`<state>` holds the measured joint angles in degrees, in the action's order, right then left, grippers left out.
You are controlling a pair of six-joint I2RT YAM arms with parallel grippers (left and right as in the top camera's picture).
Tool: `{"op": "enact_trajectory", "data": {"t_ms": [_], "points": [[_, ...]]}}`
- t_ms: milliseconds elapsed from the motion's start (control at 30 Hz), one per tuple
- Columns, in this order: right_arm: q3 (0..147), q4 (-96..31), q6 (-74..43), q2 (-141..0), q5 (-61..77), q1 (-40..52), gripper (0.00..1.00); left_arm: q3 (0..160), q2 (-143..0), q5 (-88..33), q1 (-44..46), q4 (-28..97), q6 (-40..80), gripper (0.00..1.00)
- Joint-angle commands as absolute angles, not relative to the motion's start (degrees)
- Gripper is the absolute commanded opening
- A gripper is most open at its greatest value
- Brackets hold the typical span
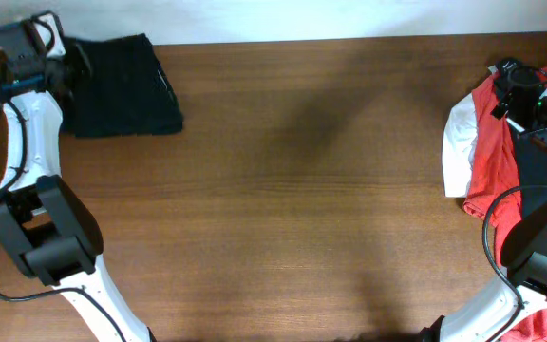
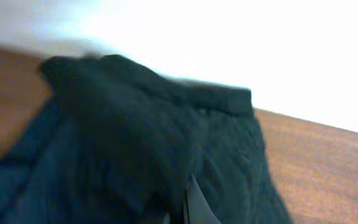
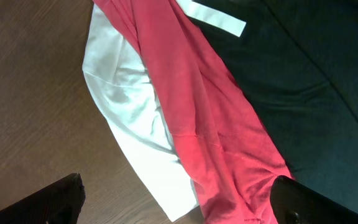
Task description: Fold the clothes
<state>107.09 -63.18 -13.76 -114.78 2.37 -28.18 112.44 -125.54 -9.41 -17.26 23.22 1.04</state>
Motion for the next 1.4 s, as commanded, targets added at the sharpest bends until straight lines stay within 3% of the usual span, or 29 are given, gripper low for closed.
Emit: {"op": "enact_trajectory", "data": {"t_ms": [0, 733, 833, 867, 1000, 1100, 1133, 1167, 1200, 1233, 1267, 1367], "points": [[107.79, -63.18, -14.46, -113.73, 1.87, -28.14, 0.99, 117.58, -123.94, -9.15, -15.77, 20.38, -7.22, 0.01], [107.79, -63.18, -14.46, -113.73, 1.87, -28.14, 0.99, 117.58, -136.51, 6.07, -19.33, 3.73, -11.68, 0.01], [107.79, -63.18, -14.46, -113.73, 1.87, -28.14, 0.99, 117.58, -137.56, 6.09, -20.80, 7.62, -11.64, 0.49], [107.79, -63.18, -14.46, -113.73, 1.87, -28.14, 0.99, 117.58, -137.58, 7.11, -21.04, 8.86, -11.62, 0.49], [107.79, -63.18, -14.46, -113.73, 1.87, -28.14, 0.99, 117.60, -133.58, 7.03, -19.99, 15.66, -5.04, 0.99], [107.79, -63.18, -14.46, -113.73, 1.87, -28.14, 0.99, 117.60, -129.71, -5.91, -17.91, 20.53, -3.20, 0.98], [107.79, -63.18, -14.46, -113.73, 1.87, -28.14, 0.99, 117.60, -129.71, -9.50, -16.86, 19.84, -3.22, 0.89], [107.79, -63.18, -14.46, -113.73, 1.87, -28.14, 0.99, 117.58, -130.06, -8.80, -16.08, 19.53, -3.29, 0.76], [107.79, -63.18, -14.46, -113.73, 1.87, -28.14, 0.99, 117.58, -130.56, -7.68, -15.46, 18.52, -3.27, 0.54], [107.79, -63.18, -14.46, -113.73, 1.87, -28.14, 0.99, 117.58, -131.66, -6.37, -15.07, 16.84, -3.27, 0.22], [107.79, -63.18, -14.46, -113.73, 1.87, -28.14, 0.99, 117.58, -133.62, -3.97, -15.05, 15.03, -3.27, 0.03], [107.79, -63.18, -14.46, -113.73, 1.87, -28.14, 0.99, 117.58, -138.45, 4.62, -16.27, 14.61, -3.27, 0.02]]}}
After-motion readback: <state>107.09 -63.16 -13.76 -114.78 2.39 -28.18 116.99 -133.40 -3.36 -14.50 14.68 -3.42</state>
